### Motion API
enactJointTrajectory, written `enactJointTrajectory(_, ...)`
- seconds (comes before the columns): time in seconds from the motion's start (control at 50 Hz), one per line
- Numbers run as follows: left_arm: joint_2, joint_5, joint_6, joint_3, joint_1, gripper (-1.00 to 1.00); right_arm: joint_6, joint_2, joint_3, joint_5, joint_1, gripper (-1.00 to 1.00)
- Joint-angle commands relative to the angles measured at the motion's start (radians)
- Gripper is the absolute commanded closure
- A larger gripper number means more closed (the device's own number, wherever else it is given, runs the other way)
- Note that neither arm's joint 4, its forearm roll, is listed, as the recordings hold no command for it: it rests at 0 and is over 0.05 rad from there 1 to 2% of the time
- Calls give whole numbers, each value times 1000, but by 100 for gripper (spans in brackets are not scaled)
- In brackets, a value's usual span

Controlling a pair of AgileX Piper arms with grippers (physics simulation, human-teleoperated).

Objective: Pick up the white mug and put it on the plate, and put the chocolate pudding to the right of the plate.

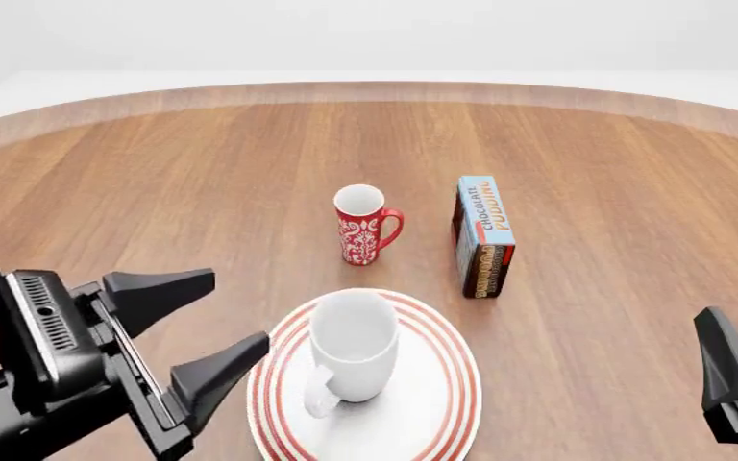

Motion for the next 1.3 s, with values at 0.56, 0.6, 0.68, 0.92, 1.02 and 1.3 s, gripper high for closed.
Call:
enactJointTrajectory(0.56,-507,326,53,-176,373,-100,-3,0,1,1,-1,-100)
enactJointTrajectory(0.6,-523,326,39,-169,404,-100,-1,0,2,1,-2,-100)
enactJointTrajectory(0.68,-557,322,12,-141,460,-100,-1,0,1,1,-3,-100)
enactJointTrajectory(0.92,-623,278,-42,-32,559,-100,-2,0,0,3,-3,-100)
enactJointTrajectory(1.02,-632,245,-62,24,594,-100,-2,0,0,3,-2,-100)
enactJointTrajectory(1.3,-644,123,-99,184,664,-100,-8,0,0,3,-1,-100)
